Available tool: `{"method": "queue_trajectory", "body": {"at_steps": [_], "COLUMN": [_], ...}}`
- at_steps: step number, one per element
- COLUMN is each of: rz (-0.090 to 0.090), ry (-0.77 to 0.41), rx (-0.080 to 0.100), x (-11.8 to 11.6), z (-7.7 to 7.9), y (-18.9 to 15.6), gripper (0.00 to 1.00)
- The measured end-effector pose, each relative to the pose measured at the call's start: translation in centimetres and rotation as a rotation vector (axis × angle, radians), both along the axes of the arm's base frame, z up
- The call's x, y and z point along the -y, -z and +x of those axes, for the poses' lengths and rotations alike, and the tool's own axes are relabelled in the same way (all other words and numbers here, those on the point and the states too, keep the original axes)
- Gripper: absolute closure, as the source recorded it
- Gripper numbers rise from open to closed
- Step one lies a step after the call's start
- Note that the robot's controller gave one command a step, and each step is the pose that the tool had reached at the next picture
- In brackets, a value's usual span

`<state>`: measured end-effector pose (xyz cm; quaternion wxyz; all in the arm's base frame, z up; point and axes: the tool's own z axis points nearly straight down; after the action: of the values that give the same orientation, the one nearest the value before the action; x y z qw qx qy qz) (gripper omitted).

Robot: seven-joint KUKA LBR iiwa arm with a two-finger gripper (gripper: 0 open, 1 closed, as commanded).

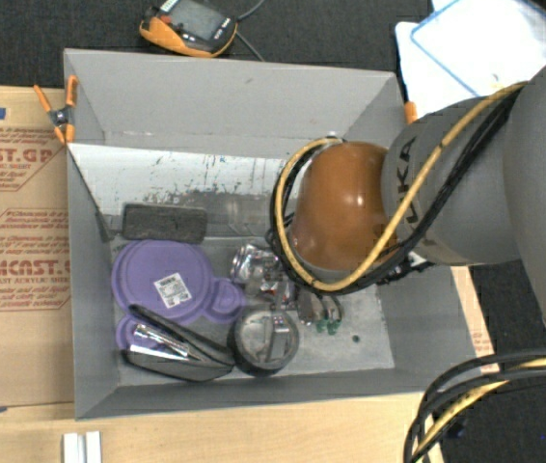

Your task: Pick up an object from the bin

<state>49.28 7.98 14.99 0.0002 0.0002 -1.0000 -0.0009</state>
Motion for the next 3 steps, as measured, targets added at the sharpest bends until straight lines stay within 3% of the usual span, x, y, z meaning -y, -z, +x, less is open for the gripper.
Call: {"method": "queue_trajectory", "body": {"at_steps": [2, 3], "rz": [0.000, 0.000], "ry": [0.000, 0.000], "rx": [0.000, 0.000], "x": [0.00, 0.00], "z": [0.00, 0.00], "y": [0.00, 0.00], "gripper": [0.00, 1.00]}}
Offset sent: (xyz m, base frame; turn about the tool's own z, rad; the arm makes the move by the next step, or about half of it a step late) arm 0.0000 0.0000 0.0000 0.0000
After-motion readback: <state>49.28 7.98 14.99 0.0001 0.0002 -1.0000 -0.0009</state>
